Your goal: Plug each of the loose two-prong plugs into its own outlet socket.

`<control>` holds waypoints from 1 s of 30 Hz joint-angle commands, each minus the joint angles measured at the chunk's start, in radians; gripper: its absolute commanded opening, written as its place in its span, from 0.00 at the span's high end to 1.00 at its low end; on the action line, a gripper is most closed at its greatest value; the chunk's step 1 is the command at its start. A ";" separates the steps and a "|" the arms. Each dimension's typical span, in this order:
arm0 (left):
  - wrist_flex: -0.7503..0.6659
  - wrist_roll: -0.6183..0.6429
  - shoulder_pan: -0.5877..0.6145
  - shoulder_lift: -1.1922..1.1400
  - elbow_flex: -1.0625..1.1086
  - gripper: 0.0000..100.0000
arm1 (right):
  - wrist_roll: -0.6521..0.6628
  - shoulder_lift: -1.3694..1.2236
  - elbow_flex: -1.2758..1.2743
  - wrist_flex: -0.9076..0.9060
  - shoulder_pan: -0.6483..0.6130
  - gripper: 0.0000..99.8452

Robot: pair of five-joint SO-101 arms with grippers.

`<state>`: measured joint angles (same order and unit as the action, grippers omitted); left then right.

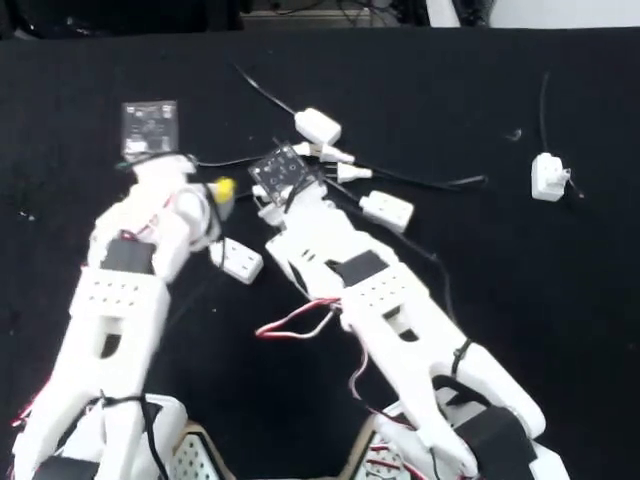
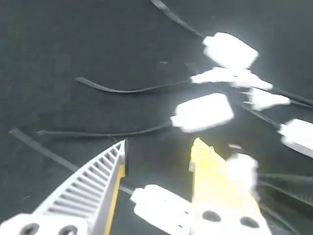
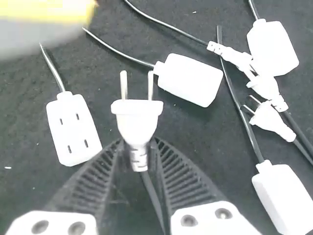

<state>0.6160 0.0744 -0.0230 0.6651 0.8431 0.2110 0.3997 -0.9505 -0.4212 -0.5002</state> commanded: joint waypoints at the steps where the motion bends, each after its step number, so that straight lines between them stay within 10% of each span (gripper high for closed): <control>1: -0.014 0.012 -0.111 0.058 -0.012 0.79 | -0.011 0.035 0.002 0.037 0.000 0.99; 30: -0.163 -0.153 -0.093 0.060 0.232 0.79 | -0.002 0.053 0.004 -0.026 -0.087 0.99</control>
<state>0.4841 -0.0713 -0.1289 0.7112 1.0564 0.2094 0.3997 -0.9613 -0.4473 -0.5708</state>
